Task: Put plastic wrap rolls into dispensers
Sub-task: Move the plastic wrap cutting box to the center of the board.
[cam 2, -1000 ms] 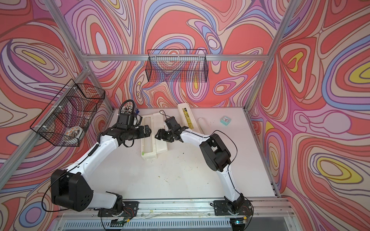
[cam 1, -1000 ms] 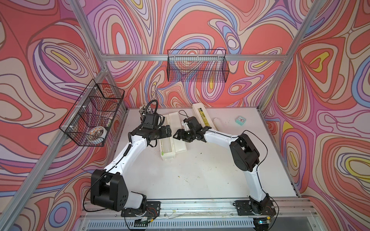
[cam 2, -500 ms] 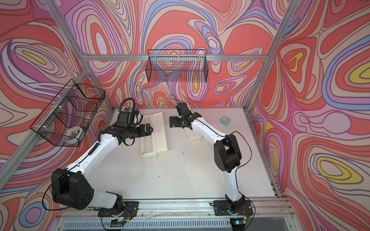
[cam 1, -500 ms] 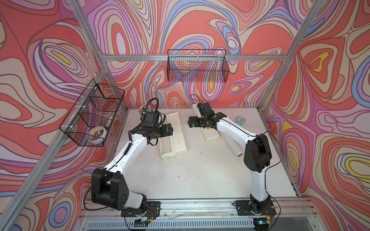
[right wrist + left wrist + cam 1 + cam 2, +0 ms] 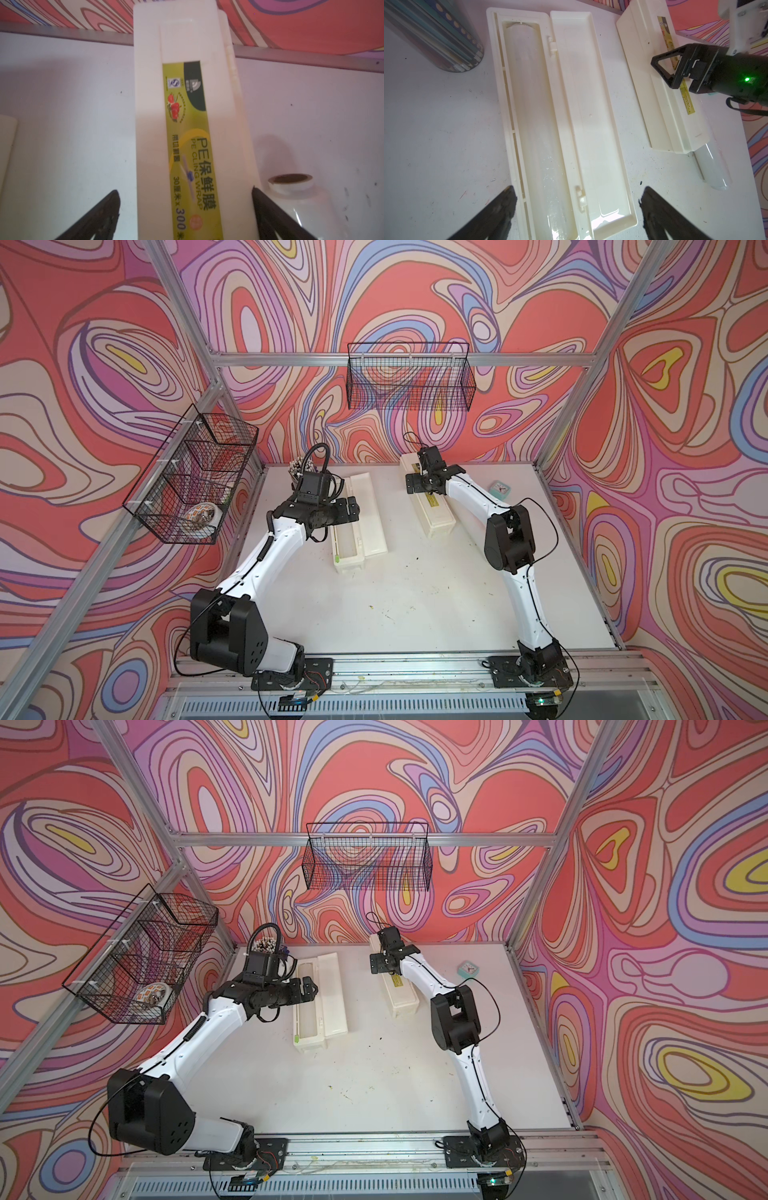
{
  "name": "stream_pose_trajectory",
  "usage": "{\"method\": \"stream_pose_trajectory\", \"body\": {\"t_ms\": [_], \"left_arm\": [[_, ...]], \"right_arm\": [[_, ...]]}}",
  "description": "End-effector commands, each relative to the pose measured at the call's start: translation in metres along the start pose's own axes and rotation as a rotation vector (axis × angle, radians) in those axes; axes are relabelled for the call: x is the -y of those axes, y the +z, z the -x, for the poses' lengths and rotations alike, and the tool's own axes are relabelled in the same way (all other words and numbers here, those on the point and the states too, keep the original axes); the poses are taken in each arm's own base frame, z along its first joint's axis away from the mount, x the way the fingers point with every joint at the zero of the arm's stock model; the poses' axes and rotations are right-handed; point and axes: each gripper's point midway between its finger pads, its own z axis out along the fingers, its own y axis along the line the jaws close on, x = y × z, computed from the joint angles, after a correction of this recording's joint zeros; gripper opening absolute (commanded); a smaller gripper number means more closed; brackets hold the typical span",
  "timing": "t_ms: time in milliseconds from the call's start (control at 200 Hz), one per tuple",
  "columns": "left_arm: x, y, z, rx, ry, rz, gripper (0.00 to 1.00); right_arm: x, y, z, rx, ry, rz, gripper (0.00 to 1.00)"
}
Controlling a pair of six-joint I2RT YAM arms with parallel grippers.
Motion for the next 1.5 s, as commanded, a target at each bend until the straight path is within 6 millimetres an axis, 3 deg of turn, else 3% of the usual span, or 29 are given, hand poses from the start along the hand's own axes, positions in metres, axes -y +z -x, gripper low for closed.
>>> {"method": "stream_pose_trajectory", "body": {"t_ms": [0, 210, 441, 706, 876, 1006, 1242, 1342, 1417, 1497], "left_arm": [[-0.007, -0.002, -0.003, -0.012, 0.007, 0.031, 0.95], [-0.008, 0.000, -0.005, -0.020, 0.008, 0.035, 0.95], [-0.004, 0.006, -0.007, -0.036, -0.010, 0.012, 0.96], [-0.001, 0.009, -0.010, -0.041, -0.027, -0.015, 0.97], [0.000, 0.011, -0.011, -0.041, -0.033, -0.029, 0.97], [0.002, 0.014, -0.012, -0.044, -0.035, -0.041, 0.97], [0.005, 0.016, -0.013, -0.049, -0.045, -0.059, 0.96], [0.004, 0.016, -0.016, -0.046, -0.050, -0.064, 0.96], [0.005, 0.017, -0.019, -0.049, -0.053, -0.069, 0.96], [0.006, 0.018, -0.019, -0.053, -0.053, -0.077, 0.96]], "right_arm": [[0.007, 0.024, -0.022, -0.078, -0.026, -0.030, 0.98], [0.010, 0.038, -0.025, -0.072, -0.031, -0.052, 0.98], [0.003, 0.066, -0.051, -0.163, -0.026, -0.013, 0.98], [-0.002, 0.064, -0.074, -0.234, -0.024, 0.033, 0.95], [-0.013, 0.039, -0.099, -0.259, -0.061, 0.129, 0.81], [-0.026, 0.008, -0.118, -0.264, -0.141, 0.188, 0.72], [-0.049, -0.065, -0.163, -0.351, -0.265, 0.256, 0.69], [-0.050, -0.095, -0.178, -0.354, -0.249, 0.294, 0.78], [-0.043, -0.111, -0.168, -0.287, -0.237, 0.265, 0.97], [-0.042, -0.121, -0.149, -0.209, -0.236, 0.252, 0.98]]}}
